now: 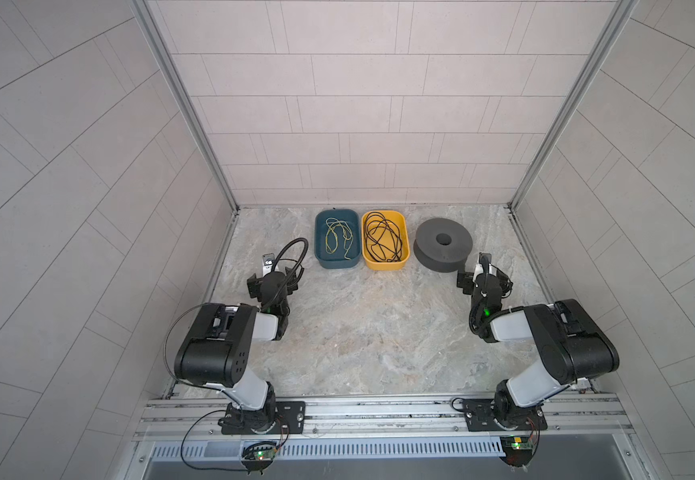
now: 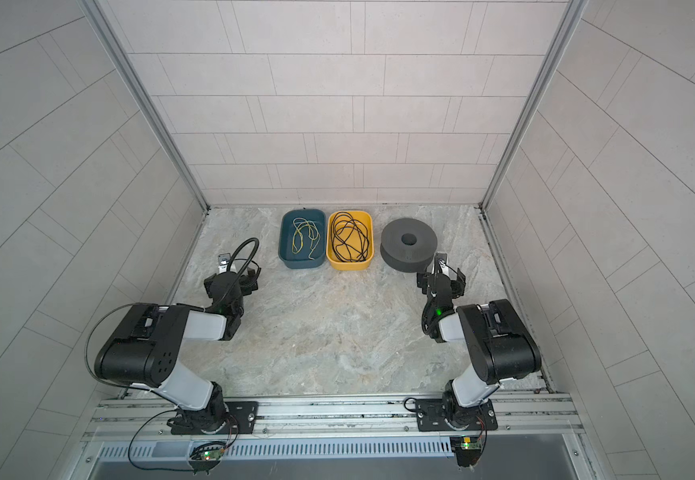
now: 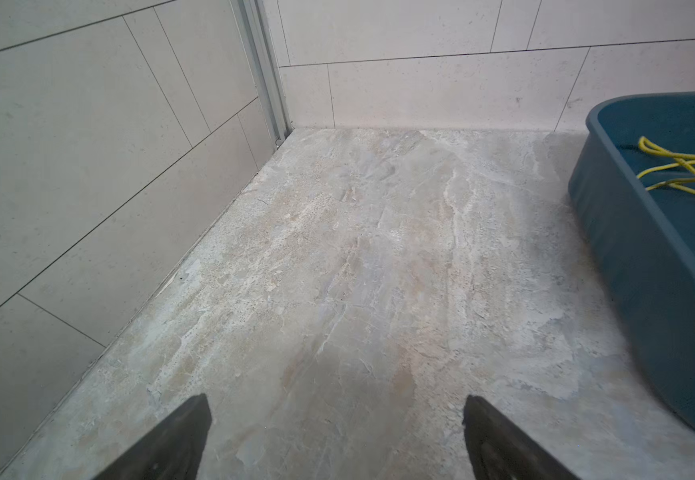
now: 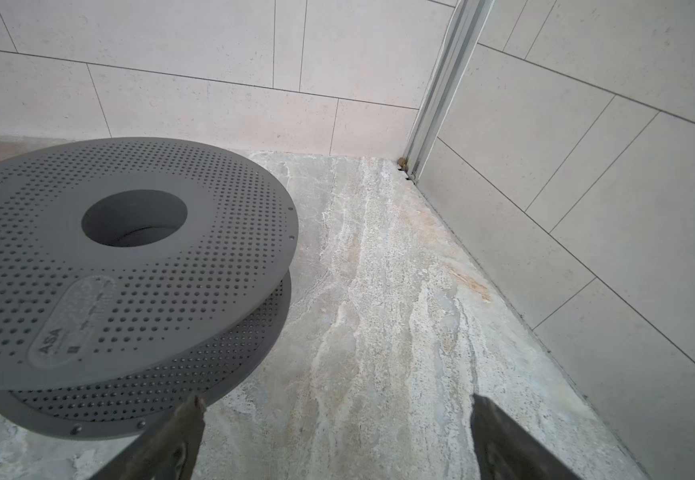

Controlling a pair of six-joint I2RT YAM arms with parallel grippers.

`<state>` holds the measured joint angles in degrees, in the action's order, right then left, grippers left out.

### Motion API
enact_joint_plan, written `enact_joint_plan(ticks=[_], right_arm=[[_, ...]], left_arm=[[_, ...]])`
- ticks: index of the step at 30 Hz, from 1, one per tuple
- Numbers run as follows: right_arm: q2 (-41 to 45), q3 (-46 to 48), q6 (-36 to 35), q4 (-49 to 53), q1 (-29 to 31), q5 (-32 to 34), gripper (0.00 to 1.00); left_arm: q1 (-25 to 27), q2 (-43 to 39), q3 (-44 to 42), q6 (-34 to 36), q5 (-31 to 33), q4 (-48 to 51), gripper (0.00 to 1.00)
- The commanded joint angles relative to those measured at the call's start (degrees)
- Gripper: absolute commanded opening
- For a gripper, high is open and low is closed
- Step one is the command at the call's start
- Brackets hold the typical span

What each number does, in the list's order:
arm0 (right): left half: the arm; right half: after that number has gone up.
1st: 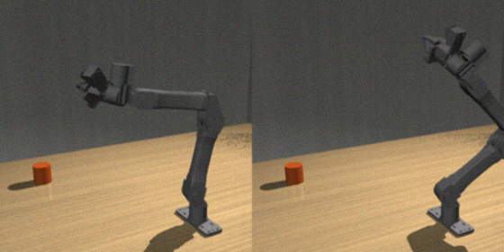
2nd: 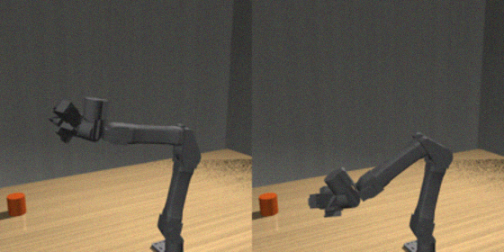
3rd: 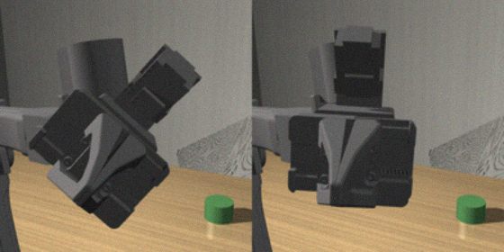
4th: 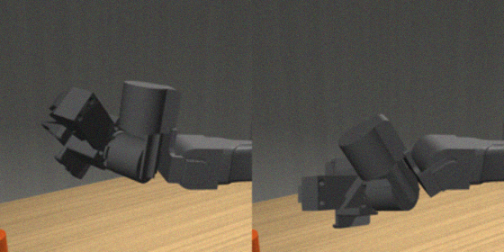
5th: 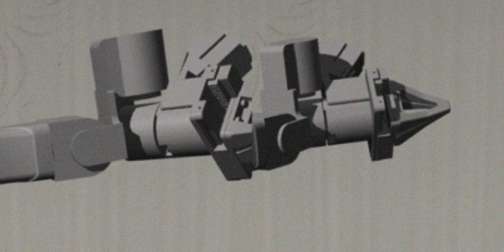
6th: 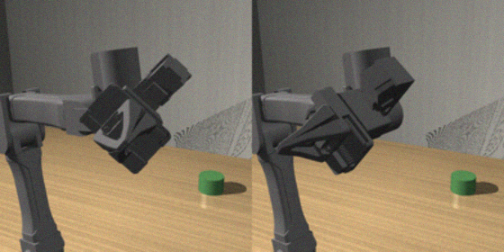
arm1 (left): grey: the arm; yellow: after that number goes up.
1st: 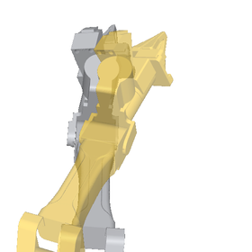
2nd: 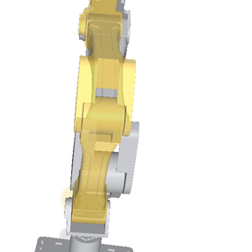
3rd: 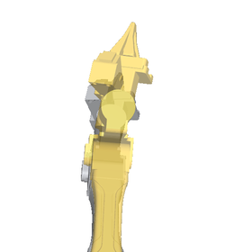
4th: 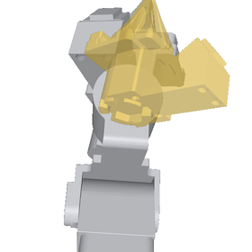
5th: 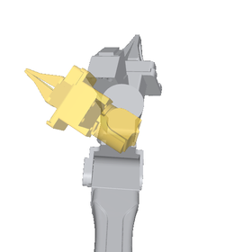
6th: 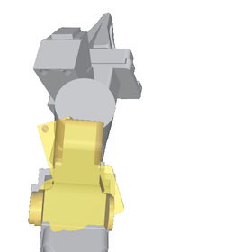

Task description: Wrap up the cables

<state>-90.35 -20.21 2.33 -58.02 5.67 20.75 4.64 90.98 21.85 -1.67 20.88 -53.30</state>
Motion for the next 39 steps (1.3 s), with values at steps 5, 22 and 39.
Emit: enact_joint_plan(ticks=[5, 22, 39], right_arm=[[-0.4, 0.1, -0.6, 0.2, -0.2, 0.1, 0.99], [-0.4, 0.2, -0.5, 0.2, -0.3, 0.0, 0.99], [-0.4, 0.9, -1.7, -1.4, 0.1, -0.6, 0.99]], left_arm=[[0.1, 0.2, 0.3, -0.1, 0.3, -1.2, 1.0], [0.1, 0.2, 0.2, -0.1, 0.3, -1.3, 1.0], [0.3, -1.1, 0.7, 0.8, -0.9, 0.6, 1.0]])
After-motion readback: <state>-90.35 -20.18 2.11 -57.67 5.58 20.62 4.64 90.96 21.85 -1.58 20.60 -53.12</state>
